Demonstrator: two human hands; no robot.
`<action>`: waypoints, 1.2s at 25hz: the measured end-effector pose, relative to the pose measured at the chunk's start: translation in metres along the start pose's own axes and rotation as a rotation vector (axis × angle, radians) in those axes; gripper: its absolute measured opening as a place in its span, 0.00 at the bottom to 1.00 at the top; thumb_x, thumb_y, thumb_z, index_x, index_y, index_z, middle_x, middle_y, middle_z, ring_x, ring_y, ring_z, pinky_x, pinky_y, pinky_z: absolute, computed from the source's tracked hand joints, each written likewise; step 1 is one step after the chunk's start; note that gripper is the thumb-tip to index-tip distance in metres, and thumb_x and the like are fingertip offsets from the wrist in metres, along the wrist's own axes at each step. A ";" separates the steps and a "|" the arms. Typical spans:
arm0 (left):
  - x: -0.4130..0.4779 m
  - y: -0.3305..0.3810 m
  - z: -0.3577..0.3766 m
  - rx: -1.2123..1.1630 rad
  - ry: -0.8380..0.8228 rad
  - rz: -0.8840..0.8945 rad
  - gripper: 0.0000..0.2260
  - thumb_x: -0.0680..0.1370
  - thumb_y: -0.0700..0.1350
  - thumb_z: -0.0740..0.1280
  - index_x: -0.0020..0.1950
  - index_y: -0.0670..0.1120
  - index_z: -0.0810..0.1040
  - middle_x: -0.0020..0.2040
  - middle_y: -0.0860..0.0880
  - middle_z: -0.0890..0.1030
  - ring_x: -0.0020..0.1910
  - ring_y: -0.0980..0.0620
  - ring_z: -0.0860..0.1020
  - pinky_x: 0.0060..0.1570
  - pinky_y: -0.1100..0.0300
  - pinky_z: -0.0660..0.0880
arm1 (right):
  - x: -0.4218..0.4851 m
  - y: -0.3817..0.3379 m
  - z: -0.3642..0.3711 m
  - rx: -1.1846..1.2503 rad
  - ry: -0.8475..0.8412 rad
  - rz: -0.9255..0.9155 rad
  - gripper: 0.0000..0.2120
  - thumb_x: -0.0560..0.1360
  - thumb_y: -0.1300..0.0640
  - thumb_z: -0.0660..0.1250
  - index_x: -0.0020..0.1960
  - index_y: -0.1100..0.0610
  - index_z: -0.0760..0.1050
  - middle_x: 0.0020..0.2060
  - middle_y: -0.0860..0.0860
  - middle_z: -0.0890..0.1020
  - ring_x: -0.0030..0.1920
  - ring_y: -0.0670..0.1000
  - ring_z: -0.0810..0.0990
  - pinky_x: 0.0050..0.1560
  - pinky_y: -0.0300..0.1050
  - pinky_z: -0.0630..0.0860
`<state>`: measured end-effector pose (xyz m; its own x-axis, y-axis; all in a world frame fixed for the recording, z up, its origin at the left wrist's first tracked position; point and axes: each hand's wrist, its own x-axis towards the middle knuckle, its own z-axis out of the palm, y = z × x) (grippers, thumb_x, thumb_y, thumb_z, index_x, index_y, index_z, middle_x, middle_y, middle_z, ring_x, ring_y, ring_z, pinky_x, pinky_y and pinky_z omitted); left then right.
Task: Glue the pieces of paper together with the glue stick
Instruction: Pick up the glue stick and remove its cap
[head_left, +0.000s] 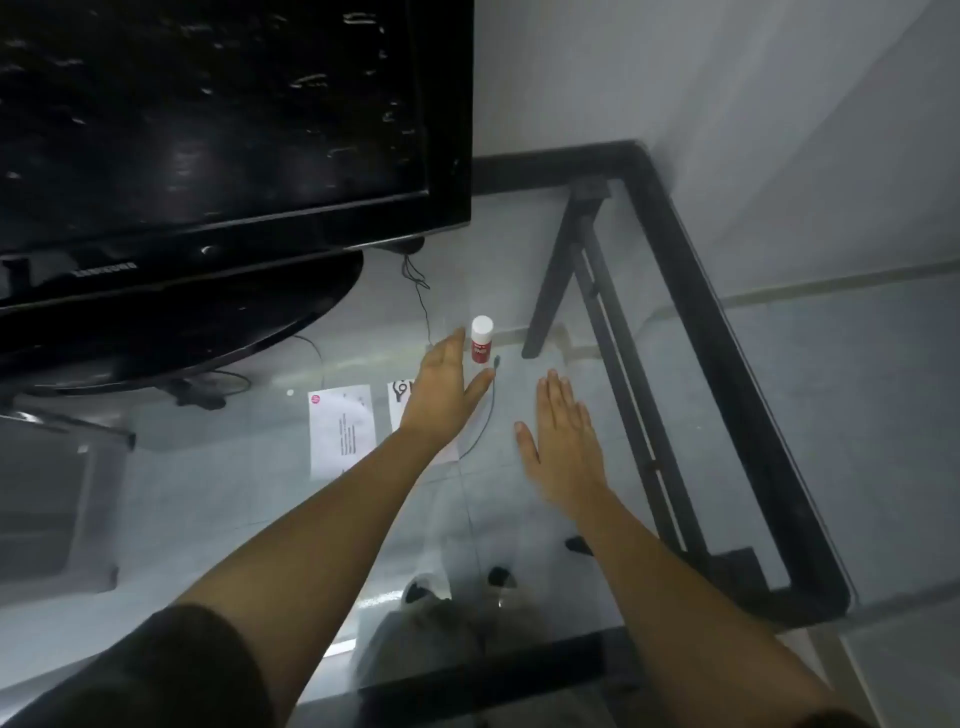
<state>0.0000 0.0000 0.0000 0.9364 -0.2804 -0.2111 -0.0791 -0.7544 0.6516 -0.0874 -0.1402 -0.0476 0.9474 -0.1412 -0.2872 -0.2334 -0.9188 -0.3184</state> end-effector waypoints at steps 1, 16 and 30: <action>0.005 0.002 0.002 -0.060 0.051 0.000 0.25 0.77 0.50 0.65 0.70 0.42 0.64 0.67 0.41 0.71 0.67 0.43 0.69 0.64 0.54 0.67 | 0.000 0.001 0.002 -0.027 0.035 -0.005 0.31 0.80 0.45 0.46 0.76 0.57 0.40 0.77 0.53 0.43 0.77 0.51 0.41 0.72 0.45 0.36; -0.027 0.010 -0.044 -0.341 0.097 0.015 0.17 0.78 0.47 0.63 0.66 0.46 0.71 0.50 0.48 0.77 0.47 0.52 0.78 0.47 0.65 0.74 | 0.001 -0.019 -0.045 0.417 -0.002 0.082 0.25 0.80 0.47 0.53 0.74 0.56 0.57 0.74 0.53 0.62 0.74 0.52 0.60 0.73 0.45 0.58; -0.051 0.004 -0.086 -0.314 0.096 0.111 0.09 0.74 0.48 0.69 0.52 0.47 0.75 0.45 0.58 0.78 0.43 0.62 0.76 0.41 0.76 0.69 | 0.020 -0.083 -0.125 0.990 0.061 0.021 0.11 0.74 0.53 0.68 0.55 0.54 0.78 0.46 0.44 0.81 0.49 0.44 0.79 0.52 0.34 0.74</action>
<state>-0.0186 0.0620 0.0765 0.9571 -0.2820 -0.0666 -0.0869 -0.4988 0.8623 -0.0221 -0.1126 0.0861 0.9441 -0.1981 -0.2636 -0.3018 -0.1970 -0.9328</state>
